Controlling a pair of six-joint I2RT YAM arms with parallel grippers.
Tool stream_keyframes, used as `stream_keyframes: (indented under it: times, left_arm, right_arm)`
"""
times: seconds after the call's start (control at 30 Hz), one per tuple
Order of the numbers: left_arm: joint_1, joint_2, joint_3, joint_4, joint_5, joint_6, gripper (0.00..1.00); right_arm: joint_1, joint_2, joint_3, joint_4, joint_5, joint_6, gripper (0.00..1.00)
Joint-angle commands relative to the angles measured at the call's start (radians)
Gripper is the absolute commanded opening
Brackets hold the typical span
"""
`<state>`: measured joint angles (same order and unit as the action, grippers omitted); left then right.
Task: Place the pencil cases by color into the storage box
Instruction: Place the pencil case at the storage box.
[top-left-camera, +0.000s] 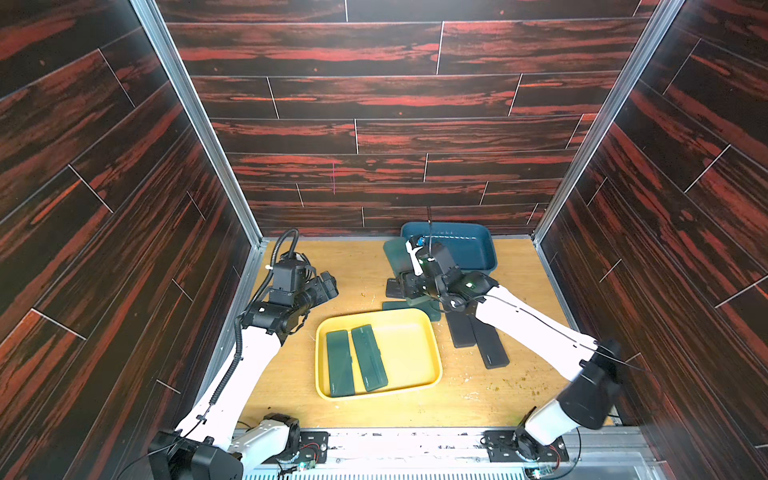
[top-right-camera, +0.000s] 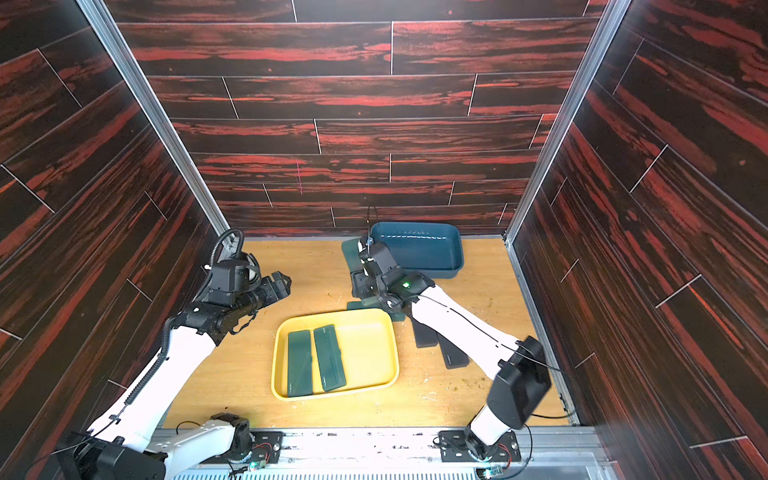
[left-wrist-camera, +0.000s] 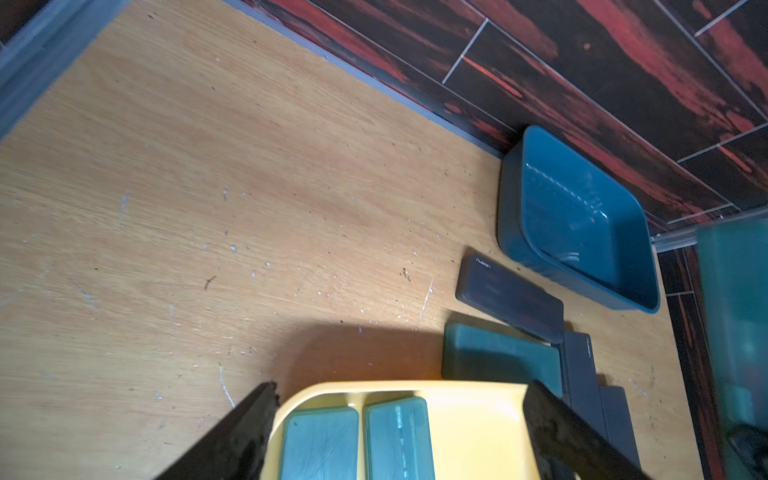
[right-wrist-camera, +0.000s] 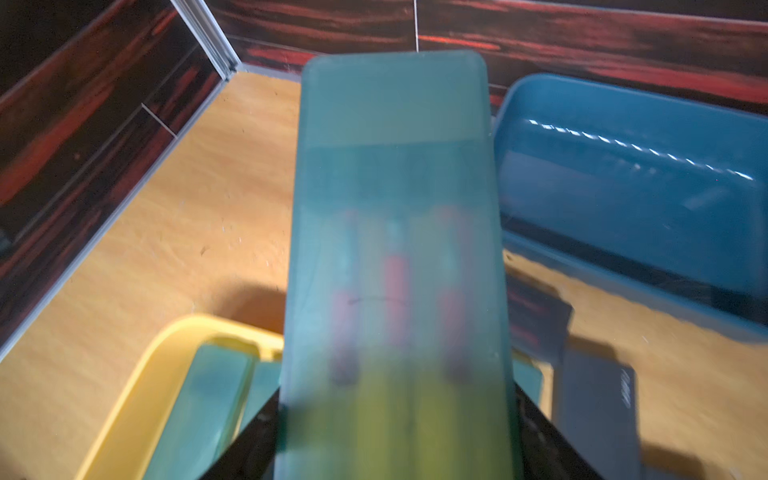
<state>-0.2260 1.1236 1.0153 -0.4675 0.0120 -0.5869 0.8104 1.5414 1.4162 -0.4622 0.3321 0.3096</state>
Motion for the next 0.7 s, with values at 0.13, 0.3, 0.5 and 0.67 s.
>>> stream_keyframes:
  times: [0.13,0.3,0.5,0.67]
  left_arm:
    - [-0.118,-0.054,-0.132,0.071,-0.082,-0.022,0.93]
    - [-0.210,-0.090,-0.222,0.107,-0.145,-0.061,0.92]
    - [-0.277,-0.139,-0.339,0.150,-0.174,-0.125,0.92]
    - [-0.292,-0.173,-0.386,0.145,-0.186,-0.142,0.92]
  right_arm:
    - [0.096,-0.175,-0.233,-0.006,0.039,0.094,0.47]
    - [0.175,-0.205,-0.315,-0.041,0.043,0.144,0.48]
    - [0.240,-0.176,-0.385,-0.031,-0.004,0.223,0.48]
    - [0.276,-0.116,-0.403,-0.010,-0.033,0.254,0.48]
